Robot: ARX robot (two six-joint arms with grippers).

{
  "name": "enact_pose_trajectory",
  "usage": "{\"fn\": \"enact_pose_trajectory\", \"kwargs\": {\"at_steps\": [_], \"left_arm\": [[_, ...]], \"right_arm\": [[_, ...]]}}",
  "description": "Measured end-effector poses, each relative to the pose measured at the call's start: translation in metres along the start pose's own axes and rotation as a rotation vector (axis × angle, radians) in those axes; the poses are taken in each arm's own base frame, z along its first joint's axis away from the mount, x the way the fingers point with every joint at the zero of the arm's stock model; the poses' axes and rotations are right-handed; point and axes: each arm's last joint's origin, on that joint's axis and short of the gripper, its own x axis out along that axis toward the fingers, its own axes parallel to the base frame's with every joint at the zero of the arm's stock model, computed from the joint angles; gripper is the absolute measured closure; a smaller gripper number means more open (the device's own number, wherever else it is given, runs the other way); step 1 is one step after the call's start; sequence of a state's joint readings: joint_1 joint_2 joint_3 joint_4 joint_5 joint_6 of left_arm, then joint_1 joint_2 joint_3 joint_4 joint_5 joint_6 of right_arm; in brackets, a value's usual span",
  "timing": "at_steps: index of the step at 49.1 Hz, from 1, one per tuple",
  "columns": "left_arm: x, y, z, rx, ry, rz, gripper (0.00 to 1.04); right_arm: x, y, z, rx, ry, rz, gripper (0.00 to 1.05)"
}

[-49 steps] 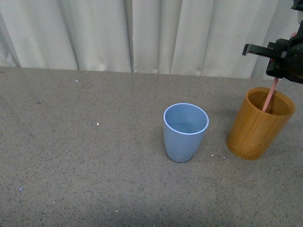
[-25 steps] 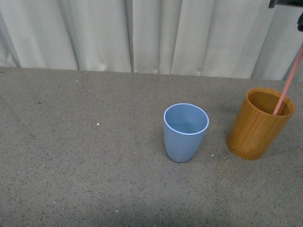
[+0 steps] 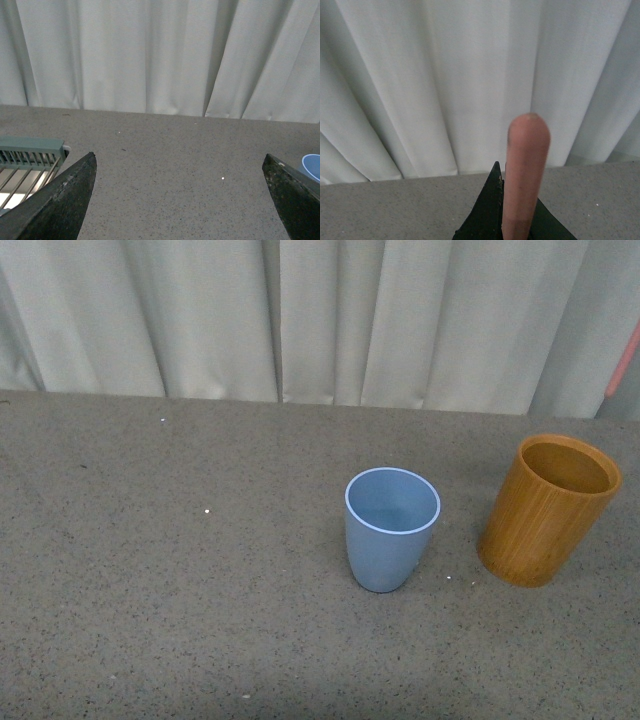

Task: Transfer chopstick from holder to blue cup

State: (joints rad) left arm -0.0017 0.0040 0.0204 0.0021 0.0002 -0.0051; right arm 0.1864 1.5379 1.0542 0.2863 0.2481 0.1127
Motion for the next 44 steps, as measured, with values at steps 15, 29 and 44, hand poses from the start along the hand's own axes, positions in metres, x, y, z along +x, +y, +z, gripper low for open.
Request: {"fn": "enact_pose_trajectory", "kwargs": {"at_steps": [15,29,44], "left_arm": [[0.0,0.0,0.0,0.0,0.0,0.0,0.07],[0.0,0.0,0.0,0.0,0.0,0.0,0.07],[0.0,0.0,0.0,0.0,0.0,0.0,0.07]], "right_arm": [[-0.007,0.052,-0.002,0.027,0.009,0.092,1.04],[0.004,0.092,-0.04,0.045,0.115,0.154,1.04],[0.012,0.105,-0.061,0.043,0.165,0.16,1.04]]}}
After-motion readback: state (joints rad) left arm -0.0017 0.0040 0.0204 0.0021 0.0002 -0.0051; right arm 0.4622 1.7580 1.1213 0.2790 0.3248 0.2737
